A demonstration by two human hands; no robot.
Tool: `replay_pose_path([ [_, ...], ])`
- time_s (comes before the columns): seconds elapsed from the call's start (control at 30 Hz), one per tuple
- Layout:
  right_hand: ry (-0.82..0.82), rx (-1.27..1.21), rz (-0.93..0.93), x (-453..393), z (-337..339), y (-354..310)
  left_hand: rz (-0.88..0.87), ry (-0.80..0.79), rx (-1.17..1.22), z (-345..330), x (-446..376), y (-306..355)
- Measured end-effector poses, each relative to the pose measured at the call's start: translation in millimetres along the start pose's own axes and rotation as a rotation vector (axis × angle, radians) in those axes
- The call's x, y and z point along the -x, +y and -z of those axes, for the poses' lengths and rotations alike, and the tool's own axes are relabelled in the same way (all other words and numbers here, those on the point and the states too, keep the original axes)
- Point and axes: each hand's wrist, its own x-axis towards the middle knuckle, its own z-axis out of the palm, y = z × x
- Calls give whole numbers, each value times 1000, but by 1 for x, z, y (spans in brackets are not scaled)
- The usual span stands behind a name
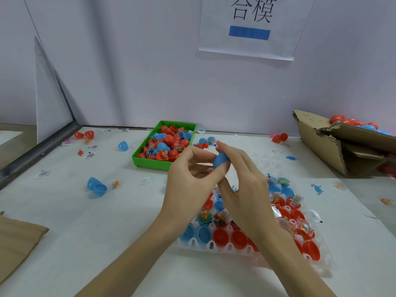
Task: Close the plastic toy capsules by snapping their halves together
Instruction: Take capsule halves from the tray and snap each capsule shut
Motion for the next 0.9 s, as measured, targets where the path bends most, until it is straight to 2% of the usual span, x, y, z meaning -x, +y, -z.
replay_pose_path([
  [0.13,86,-70,-29,2,0,-1,292,-178,429,2,-2,3],
  [0.27,80,-115,-47,0,4,-2,352,-254,546,6,-6,4],
  [0.67,-109,-23,-7,-6,13,10,269,-227,332,5,-8,-8],
  [0.83,-190,3,-176,-9,16,10,135,-165,75,2,-9,-14],
  [0.9,-193,-101,-322,-19,17,15,93,-142,28,0,-9,-14],
])
